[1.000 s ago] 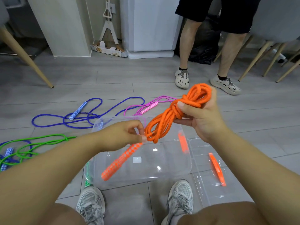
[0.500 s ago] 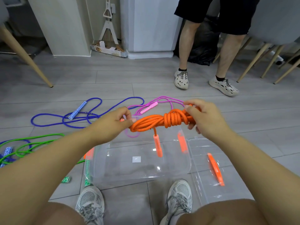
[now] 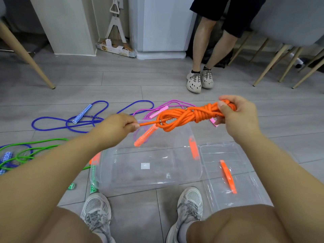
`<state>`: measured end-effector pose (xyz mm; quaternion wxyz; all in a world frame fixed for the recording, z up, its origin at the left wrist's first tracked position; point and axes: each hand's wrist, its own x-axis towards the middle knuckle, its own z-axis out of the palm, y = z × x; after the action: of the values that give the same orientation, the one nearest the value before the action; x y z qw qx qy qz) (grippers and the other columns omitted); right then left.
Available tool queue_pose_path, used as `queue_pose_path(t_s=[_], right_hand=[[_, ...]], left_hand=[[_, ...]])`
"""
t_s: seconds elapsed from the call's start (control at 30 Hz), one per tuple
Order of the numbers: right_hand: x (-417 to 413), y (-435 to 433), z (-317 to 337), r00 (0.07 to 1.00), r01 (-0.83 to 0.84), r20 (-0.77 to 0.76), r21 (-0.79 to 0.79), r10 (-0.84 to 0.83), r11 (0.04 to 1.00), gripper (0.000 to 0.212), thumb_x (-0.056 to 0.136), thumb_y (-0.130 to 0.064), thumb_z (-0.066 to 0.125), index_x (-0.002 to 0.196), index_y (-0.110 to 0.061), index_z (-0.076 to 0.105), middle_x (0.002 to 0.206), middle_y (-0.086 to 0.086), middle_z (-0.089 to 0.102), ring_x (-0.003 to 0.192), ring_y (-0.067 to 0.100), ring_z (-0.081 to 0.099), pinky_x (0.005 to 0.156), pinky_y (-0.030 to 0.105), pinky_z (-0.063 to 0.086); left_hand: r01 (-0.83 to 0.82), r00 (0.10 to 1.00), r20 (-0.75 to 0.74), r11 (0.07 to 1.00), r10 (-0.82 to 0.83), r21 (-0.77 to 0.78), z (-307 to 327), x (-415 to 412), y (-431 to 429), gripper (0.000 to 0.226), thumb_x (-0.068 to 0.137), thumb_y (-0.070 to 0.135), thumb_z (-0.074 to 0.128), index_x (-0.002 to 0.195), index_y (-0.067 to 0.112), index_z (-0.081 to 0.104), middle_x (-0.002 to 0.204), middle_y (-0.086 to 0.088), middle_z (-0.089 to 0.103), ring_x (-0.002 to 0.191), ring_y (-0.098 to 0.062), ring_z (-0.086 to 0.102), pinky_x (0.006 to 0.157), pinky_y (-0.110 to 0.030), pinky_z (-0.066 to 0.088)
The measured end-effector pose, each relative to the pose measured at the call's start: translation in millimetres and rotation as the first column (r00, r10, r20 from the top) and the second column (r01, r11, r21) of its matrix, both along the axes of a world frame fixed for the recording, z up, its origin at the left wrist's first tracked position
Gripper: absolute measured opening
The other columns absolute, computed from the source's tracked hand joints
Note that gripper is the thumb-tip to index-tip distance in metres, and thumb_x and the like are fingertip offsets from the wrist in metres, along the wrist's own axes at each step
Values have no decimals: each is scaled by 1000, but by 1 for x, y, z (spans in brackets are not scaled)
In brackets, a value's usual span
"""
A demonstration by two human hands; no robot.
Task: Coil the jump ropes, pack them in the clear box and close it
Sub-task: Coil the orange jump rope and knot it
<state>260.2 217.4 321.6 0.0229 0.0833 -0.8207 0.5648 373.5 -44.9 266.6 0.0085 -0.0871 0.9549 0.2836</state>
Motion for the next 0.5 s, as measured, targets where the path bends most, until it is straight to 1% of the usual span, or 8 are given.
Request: queue_pose_path(t_s=[0.07,0.1,0.17,0.2,0.3,0.37,0.43,0.5], right_hand=[[1,3,2,1000,0,-31,25,0,1000,16,93,-2,49,107,-8,56,68,5,54,33,5,51,42,16,49],[1,6,2,999,6,-51,54,-3,999,17,93,-2,49,107,-6,56,67,5,54,33,5,51,42,16,48],[1,12,3,996,26,-82,97,-18,995,17,93,-2,49,107,-4,57,63,5,54,34,5,50,43,15,47],[1,15,4,996,39,-89,98,-31,994,17,92,-2,49,107,-3,58,62,6,53,34,5,50,44,15,46],[0,20,5,995,61,-79,67,-55,996,18,92,-1,50,108,-1,57,65,6,54,36,4,52,45,16,47],[2,19,6,997,44,-60,24,-42,999,17,93,0,50,107,-2,57,70,3,56,40,4,54,46,17,51],[4,16,9,998,28,-54,-15,-29,999,14,93,-2,49,105,-5,56,74,1,57,42,4,58,50,19,54],[3,11,15,998,27,-61,-82,-32,996,12,94,-3,48,104,-8,55,77,1,58,45,5,61,52,18,55]], left_hand=[[17,1000,-20,1000,-17,5,3,4,-1,23,97,24,48,76,22,56,81,0,61,76,-15,53,62,-13,34],[28,999,-25,1000,-28,-1,3,5,-4,23,97,24,47,76,21,57,79,0,62,74,-14,55,65,-12,37],[41,999,-34,999,-41,-17,3,7,-10,23,97,25,48,82,14,61,80,-3,65,77,-21,58,75,-25,44],[32,998,-45,999,-32,-17,3,7,-12,23,97,25,48,82,13,61,80,-3,65,79,-22,58,77,-29,44],[3,998,-67,1000,-4,-23,2,4,-14,21,96,27,49,78,20,58,81,-1,64,80,-21,56,74,-29,41],[13,999,-48,1000,-14,-16,-2,2,-12,20,95,27,51,77,27,57,82,0,64,81,-21,57,72,-28,42],[15,999,-37,1000,-15,5,-5,-1,-8,15,94,25,53,84,23,63,84,0,65,82,-20,57,72,-26,42],[10,997,-73,1000,-9,26,-5,-7,-4,11,93,23,56,89,19,66,85,0,65,83,-20,57,74,-29,43]])
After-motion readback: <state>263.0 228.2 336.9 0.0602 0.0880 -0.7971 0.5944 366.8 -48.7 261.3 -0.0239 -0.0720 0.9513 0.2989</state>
